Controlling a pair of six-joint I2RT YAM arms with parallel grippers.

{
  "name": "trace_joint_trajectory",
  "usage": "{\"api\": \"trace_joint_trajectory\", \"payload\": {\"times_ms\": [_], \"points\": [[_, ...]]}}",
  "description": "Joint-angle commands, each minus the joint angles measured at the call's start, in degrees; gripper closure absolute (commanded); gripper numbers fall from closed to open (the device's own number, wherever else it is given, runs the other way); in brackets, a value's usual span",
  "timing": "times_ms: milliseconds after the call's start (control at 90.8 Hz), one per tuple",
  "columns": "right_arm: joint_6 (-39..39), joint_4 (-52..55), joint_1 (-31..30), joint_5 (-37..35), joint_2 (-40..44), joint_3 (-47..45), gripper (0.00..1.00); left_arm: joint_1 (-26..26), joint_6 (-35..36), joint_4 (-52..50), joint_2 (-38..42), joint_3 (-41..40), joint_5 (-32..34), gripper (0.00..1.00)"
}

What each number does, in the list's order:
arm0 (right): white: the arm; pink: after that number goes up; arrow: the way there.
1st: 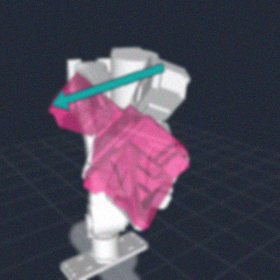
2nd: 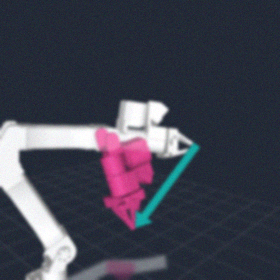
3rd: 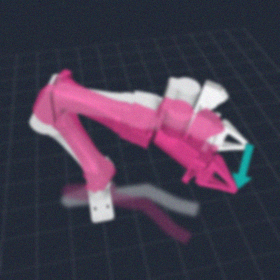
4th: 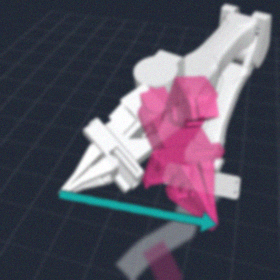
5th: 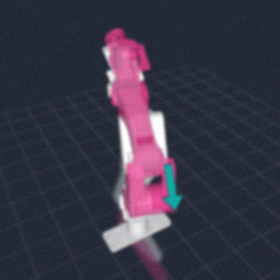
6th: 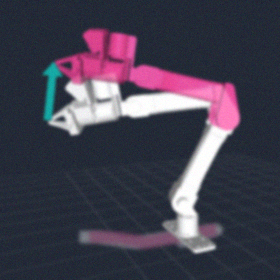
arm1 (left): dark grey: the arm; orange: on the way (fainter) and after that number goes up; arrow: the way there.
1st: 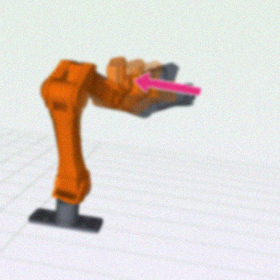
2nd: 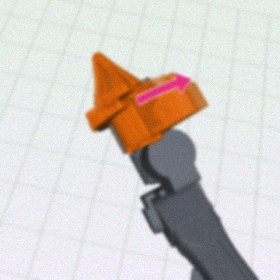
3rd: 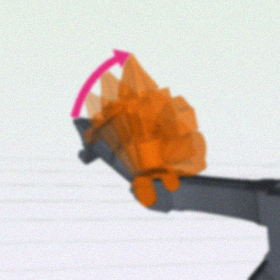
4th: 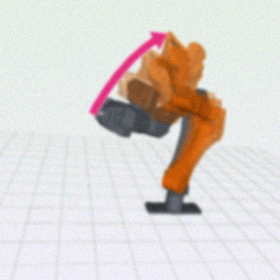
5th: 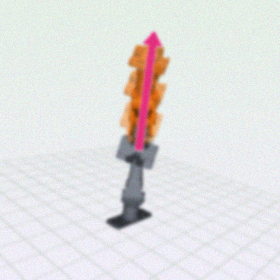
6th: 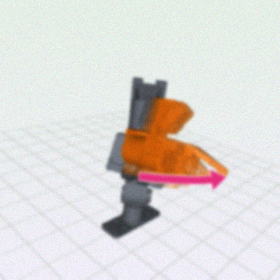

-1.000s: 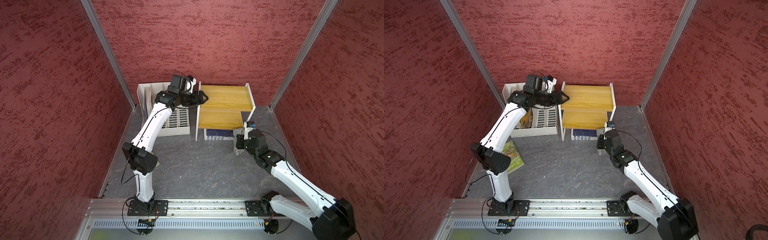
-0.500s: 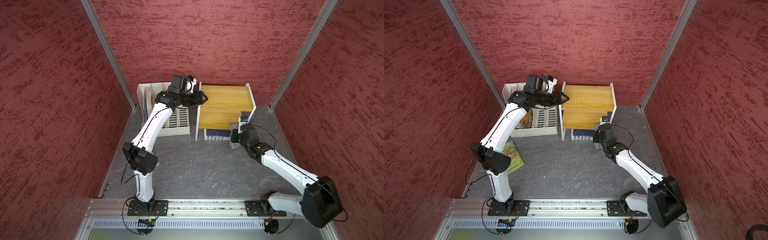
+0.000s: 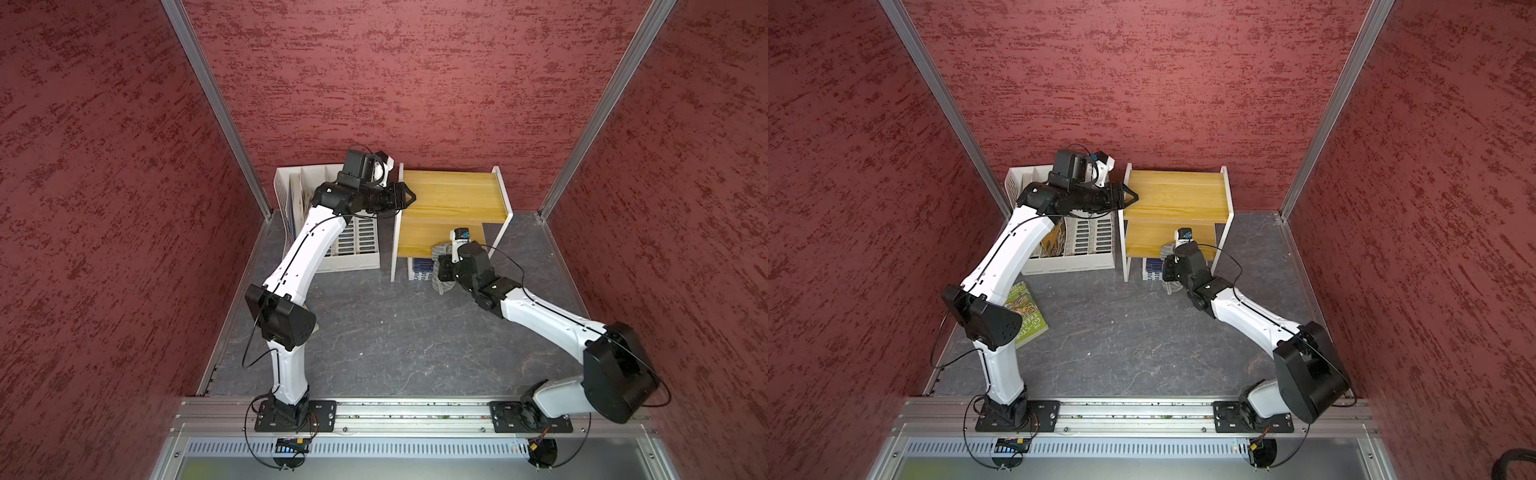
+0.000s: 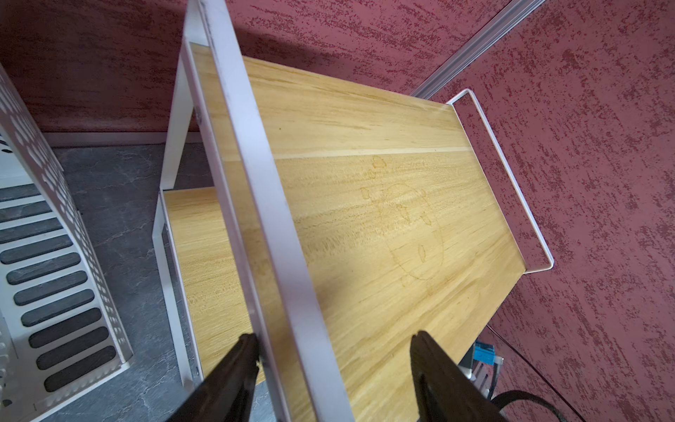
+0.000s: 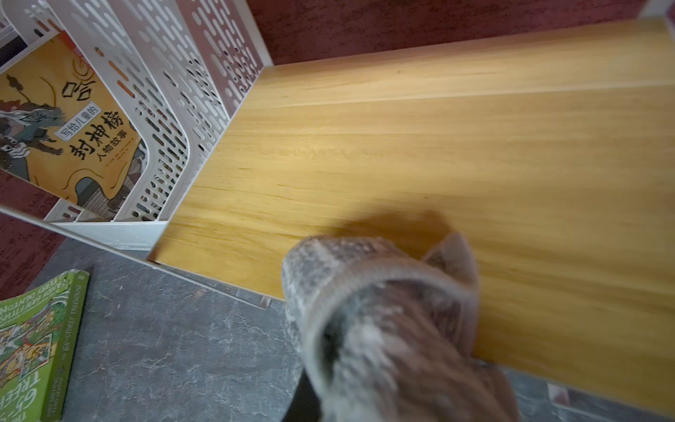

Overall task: Wipe the bookshelf clean with a cloth
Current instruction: Wipe the dust from the shelf.

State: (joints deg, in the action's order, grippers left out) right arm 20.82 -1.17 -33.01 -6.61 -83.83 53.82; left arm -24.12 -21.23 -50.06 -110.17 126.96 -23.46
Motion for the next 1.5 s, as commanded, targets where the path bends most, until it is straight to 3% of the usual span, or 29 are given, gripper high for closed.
{"api": "trace_joint_trajectory", "payload": {"times_ms": [0, 419, 716, 1036, 1300, 1488], "points": [[0.6, -3.9, -3.0, 1.3, -3.6, 3.5, 1.00, -1.4, -0.4, 1.2, -1.0, -0.7, -1.9, 0.32], [-0.1, -6.7, -8.9, 2.1, -13.6, 11.3, 1.00, -1.1, -0.4, 1.3, -0.5, -1.5, -1.2, 0.32], [-4.1, -3.2, -9.2, -1.7, -8.1, 7.1, 1.00, -0.4, -0.2, 1.1, -0.1, -1.1, -1.3, 0.27], [-17.9, 2.5, -16.3, -8.5, -4.1, 6.4, 1.00, 2.8, 2.1, -1.9, 3.7, -1.8, 1.1, 0.18], [-33.5, 6.4, -19.3, -17.0, -10.1, 13.7, 1.00, 9.1, 1.4, 1.9, 13.6, -14.0, 1.4, 0.13], [-41.3, 8.4, -19.4, -18.9, -15.0, 20.0, 1.00, 14.8, -0.1, 5.5, 21.4, -25.8, 0.8, 0.13]]}}
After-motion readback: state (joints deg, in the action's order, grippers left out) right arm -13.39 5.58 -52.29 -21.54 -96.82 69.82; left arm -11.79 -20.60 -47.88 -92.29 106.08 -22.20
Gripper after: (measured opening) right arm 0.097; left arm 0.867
